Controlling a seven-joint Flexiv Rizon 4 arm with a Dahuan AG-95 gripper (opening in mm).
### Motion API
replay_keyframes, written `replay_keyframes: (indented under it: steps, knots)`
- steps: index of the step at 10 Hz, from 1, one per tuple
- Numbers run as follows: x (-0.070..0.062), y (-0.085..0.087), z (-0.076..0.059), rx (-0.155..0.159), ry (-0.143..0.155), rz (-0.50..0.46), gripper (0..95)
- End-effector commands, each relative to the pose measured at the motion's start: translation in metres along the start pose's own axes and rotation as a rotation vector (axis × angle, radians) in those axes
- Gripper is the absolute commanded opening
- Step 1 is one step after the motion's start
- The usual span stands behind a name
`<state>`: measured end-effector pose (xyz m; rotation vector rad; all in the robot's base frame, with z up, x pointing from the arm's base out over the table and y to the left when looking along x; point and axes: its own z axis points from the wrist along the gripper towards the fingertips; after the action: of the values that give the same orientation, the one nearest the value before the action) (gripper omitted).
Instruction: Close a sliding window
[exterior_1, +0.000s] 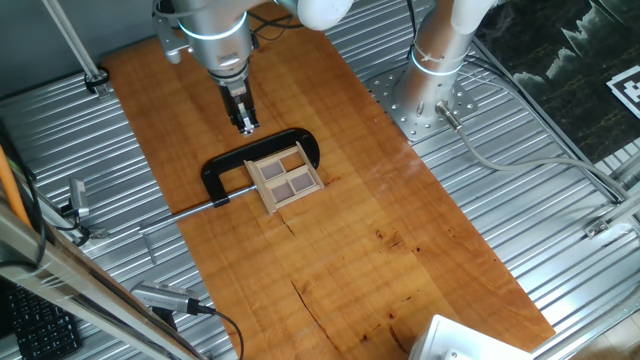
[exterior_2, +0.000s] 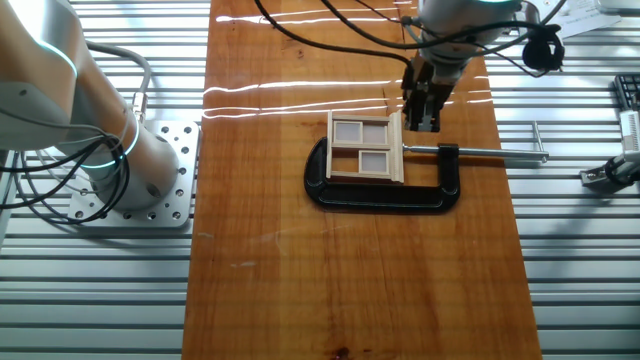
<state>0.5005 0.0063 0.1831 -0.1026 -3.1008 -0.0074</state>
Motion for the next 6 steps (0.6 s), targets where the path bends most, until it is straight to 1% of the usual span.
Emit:
replay_keyframes:
  steps: [1, 4, 6]
  knots:
    - [-0.0010, 0.0007, 0.0003, -0.003, 0.008, 0.012, 0.0]
    - [-0.0014, 0.0007, 0.0003, -0.003, 0.008, 0.018, 0.0]
    - [-0.0041, 0.0020, -0.0022, -0.003, 0.003, 0.013, 0.0]
